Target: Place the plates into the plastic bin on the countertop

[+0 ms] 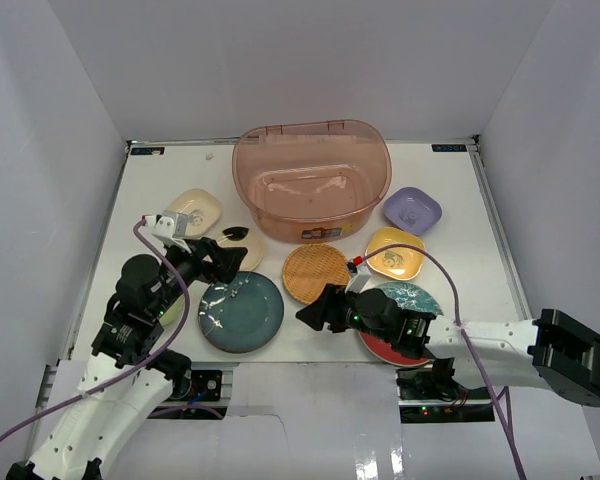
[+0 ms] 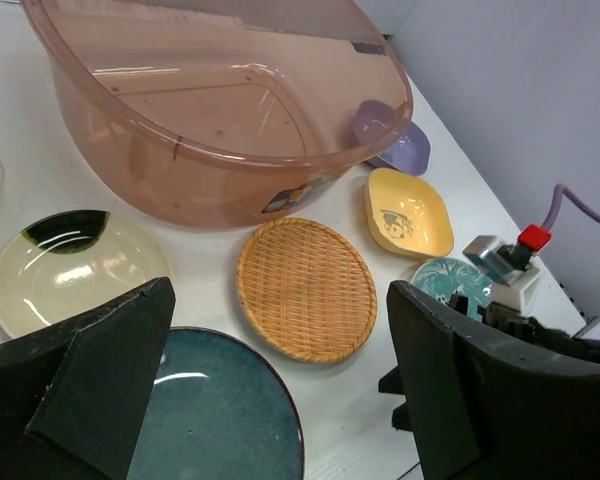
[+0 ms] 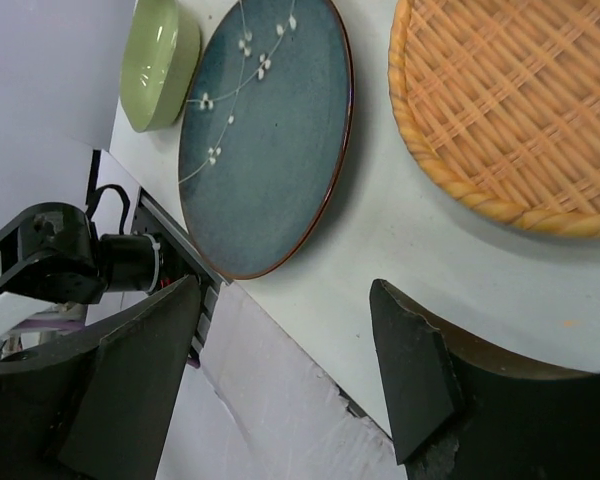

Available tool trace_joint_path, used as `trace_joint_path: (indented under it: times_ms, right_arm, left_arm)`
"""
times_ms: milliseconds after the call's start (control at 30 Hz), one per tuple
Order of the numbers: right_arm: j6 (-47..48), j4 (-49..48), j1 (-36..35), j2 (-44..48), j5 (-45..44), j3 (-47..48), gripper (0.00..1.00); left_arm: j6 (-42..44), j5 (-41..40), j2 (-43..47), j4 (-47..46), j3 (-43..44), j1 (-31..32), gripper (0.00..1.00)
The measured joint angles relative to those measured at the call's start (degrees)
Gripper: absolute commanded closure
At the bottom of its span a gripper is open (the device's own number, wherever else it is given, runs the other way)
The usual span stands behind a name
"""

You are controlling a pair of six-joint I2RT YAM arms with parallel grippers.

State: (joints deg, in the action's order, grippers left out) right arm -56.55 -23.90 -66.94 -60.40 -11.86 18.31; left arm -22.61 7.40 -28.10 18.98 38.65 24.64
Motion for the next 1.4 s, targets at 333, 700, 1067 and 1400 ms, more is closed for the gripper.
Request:
trace_joint_path:
  times_ms: [333,700,1067,1400]
  right_arm:
    - [-8.98,-9.66,-4.68,-13.86,-4.59,-0.02,0.34]
    - [-14.51,-20.04,-4.68,-32.61,-4.37,7.02,0.44]
    - [-22.60,-31.87,-3.56,-44.33,-3.37,9.16,0.74]
    - [-21.92,-28.00,-3.30,-36.59,-4.31,3.93,0.92]
  left_arm:
    - [-0.85,-2.54,2.89,0.33,-0.72,0.70,0.02]
    - [-1.01,-2.56,2.93,0.33,-0.79,1.03,0.02]
    - [-1.01,-2.56,2.75,0.31,-0.79,1.05,0.02]
    - [-1.01,-3.87,2.27,0.31,-0.79,1.05,0.02]
